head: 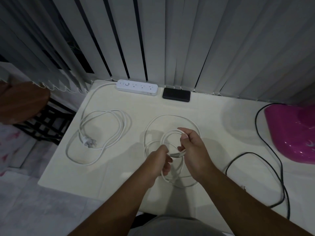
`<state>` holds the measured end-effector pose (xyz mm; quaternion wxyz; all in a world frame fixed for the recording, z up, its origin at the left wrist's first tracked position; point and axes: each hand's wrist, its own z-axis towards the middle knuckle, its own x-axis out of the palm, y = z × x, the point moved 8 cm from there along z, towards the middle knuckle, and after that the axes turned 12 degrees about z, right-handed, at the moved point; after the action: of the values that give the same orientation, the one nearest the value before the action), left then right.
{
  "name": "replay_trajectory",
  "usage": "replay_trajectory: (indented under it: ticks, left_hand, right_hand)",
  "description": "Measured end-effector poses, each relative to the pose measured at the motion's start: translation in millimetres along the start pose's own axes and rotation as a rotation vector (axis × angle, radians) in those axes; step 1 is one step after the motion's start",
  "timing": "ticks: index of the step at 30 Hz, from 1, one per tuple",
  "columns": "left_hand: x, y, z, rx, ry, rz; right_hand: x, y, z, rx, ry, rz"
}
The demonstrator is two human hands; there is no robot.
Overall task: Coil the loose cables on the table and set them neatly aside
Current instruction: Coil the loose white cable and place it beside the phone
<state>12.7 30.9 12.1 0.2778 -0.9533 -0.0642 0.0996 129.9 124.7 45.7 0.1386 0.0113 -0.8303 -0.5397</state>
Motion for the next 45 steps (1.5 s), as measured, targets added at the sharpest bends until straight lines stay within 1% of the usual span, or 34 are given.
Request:
replay_trajectory:
  ticks: [2, 4, 5, 7, 8, 9, 11, 12, 13, 16, 20, 23, 24, 26, 28, 30, 33, 35, 37, 39, 40, 42, 43, 44, 45]
  left_hand:
    - [8, -2, -2, -0.019, 0.116, -0.062]
    - [13, -5, -3, -0.028, 0.203, -0.175]
    - [15, -7, -1, -0.02, 0.218, -0.248]
    - [13, -7, 3, 0.007, 0.158, -0.376]
    - [10, -6, 5, 0.017, 0.11, -0.425]
    - [9, -4, 6, 0.024, 0.08, -0.47]
    - [10, -4, 7, 0.044, 0.092, -0.543]
    - [10, -6, 7, 0.061, 0.11, -0.576]
    - [9, -9, 7, 0.081, 0.12, -0.612]
    - [1, -11, 10, 0.112, 0.076, -0.711]
    - [-4, -7, 14, 0.096, 0.015, -0.778]
    - [-10, -7, 15, 0.096, -0.039, -0.768]
    - [-12, -8, 14, 0.101, -0.052, -0.756]
    - [-15, -12, 11, 0.109, -0.076, -0.708]
    - [-15, -13, 8, 0.112, -0.092, -0.631]
    - [-14, -14, 5, 0.121, -0.101, -0.517]
    - [-6, -18, -1, 0.141, -0.052, -0.349]
    - [0, -28, -8, 0.204, -0.012, -0.193]
    - [3, -38, -12, 0.27, -0.017, -0.018]
    - [1, -54, -15, 0.382, -0.065, 0.147]
    - [-1, -64, -18, 0.482, -0.116, 0.257]
    - [-9, -80, -26, 0.652, -0.312, 0.522]
    - [-15, -86, -31, 0.707, -0.409, 0.594]
    - [-21, -90, -37, 0.756, -0.459, 0.605]
    - [-25, -95, -41, 0.804, -0.459, 0.59]
  right_hand:
    - [3, -5, -2, 0.055, 0.006, 0.113]
    - [7, -10, -4, 0.124, 0.004, 0.256]
    - [7, -13, -5, 0.152, -0.004, 0.319]
    - [6, -19, -6, 0.206, -0.046, 0.365]
    - [3, -21, -7, 0.225, -0.079, 0.323]
    - [0, -23, -9, 0.231, -0.11, 0.224]
    - [-8, -24, -15, 0.219, -0.161, -0.051]
    - [-12, -26, -17, 0.211, -0.178, -0.157]
    - [-13, -28, -19, 0.217, -0.183, -0.208]
    - [-12, -38, -25, 0.295, -0.158, -0.21]
    - [-7, -38, -26, 0.339, -0.131, -0.198]
    - [-8, -39, -32, 0.387, -0.182, -0.168]
    - [-9, -41, -35, 0.406, -0.217, -0.122]
    - [-11, -48, -37, 0.471, -0.278, 0.05]
    - [-6, -52, -37, 0.511, -0.246, 0.277]
    - [-3, -48, -33, 0.494, -0.182, 0.363]
    - [-5, -37, -25, 0.442, -0.12, 0.339]
    - [-1, -29, -21, 0.411, -0.05, 0.231]
    - [-1, -23, -19, 0.37, -0.027, 0.104]
    - [-4, -17, -15, 0.337, -0.065, 0.048]
    - [-5, -14, -14, 0.334, -0.076, 0.049]
    - [-7, -7, -12, 0.338, -0.07, 0.067]
    - [-7, -2, -11, 0.339, -0.06, 0.069]
    - [-7, 4, -10, 0.34, -0.043, 0.068]
    - [-6, 9, -11, 0.345, -0.021, 0.073]
